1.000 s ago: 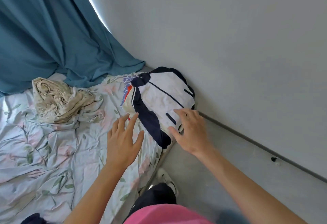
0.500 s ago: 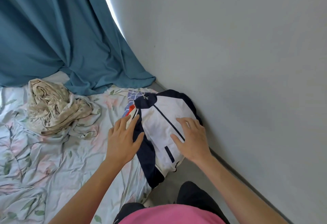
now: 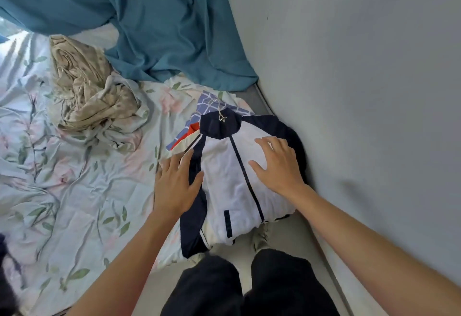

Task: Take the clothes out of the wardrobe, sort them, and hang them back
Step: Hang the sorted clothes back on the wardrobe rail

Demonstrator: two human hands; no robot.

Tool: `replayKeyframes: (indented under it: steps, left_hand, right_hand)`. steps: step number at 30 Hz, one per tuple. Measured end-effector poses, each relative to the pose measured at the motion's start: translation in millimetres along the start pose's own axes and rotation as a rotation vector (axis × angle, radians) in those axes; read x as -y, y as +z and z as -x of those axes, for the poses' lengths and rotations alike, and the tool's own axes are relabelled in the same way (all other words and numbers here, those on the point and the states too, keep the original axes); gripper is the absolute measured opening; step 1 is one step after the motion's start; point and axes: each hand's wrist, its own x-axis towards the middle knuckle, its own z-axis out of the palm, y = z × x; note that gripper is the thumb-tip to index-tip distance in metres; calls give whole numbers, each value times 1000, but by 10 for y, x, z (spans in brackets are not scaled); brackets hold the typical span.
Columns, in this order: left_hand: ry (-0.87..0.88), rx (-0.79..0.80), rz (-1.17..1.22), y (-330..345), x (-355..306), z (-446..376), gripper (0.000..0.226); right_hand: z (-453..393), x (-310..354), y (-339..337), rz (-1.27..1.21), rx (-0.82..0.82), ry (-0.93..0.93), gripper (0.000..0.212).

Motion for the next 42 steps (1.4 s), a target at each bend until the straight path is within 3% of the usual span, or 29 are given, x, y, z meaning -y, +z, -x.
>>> replayKeyframes:
  steps: [5,11,15,21,28,32,38,42]
  left_hand:
    - [-141,70,77,945,107,-755,60]
    - [-105,79,40,1773,636,-1842,70]
    - [-219,119,100,2013,796,-2336,76]
    - [-275,133,86,2216,891,-2393,66]
    - [-200,96,60,2204,889,-2439,87]
    - [-91,93,82,2210,942,-2342,72]
    - [-44,57,126,2104,1025,-2105,41]
    - [-73,16,284,1790,933,-1778,28]
  right_hand:
    - [-1041,-662,658,42,119,-62,66]
    - [-2253,-1062,1495,105,164,-77,74]
    - [-2638,-1198,1748,161,370,3,77]
    - [-2553,-1263,1822,173,285,-10,61]
    - [-2217,-1251,1792,57,154,-80,34]
    - [-1983,-1193,1745,30,95,-149,31]
    - [-1864,-1079,1544,-69,235,-54,37]
    - [-1771,-842,1300,-81,250,-55,39]
